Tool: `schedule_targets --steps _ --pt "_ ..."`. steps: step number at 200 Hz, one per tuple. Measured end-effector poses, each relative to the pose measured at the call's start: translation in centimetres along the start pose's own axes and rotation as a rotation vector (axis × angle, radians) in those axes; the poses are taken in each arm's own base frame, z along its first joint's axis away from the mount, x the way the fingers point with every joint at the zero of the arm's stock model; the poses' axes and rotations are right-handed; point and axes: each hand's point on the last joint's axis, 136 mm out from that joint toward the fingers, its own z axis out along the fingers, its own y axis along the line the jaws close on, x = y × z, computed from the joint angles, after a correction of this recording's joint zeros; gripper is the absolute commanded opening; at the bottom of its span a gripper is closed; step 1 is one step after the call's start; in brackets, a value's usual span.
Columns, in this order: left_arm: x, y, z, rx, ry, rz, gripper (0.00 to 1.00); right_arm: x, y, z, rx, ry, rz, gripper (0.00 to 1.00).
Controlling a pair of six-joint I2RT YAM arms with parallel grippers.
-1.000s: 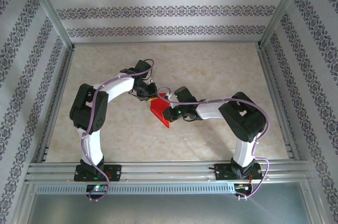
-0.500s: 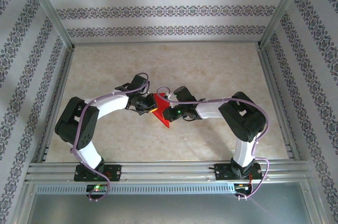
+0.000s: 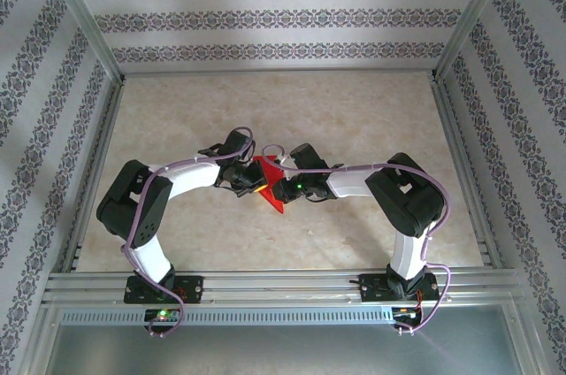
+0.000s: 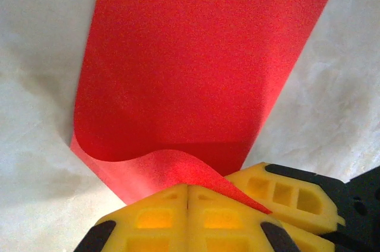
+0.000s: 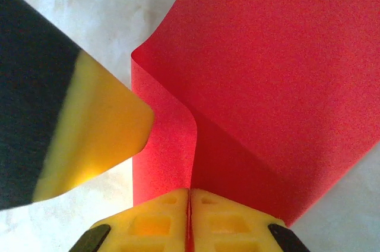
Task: Fold a paper plane with a square sheet of paper (pick it up from the middle)
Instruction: Third fold the triangle at the center of the table.
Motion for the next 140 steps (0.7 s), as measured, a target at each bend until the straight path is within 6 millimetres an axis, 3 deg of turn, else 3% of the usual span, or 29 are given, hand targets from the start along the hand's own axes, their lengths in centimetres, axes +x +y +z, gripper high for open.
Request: schedule_targets --steps 140 --pt "0.3 1.8 0.9 -0.047 0.001 -0.018 0.03 0.0 0.0 0.0 0.001 0.002 0.001 0.10"
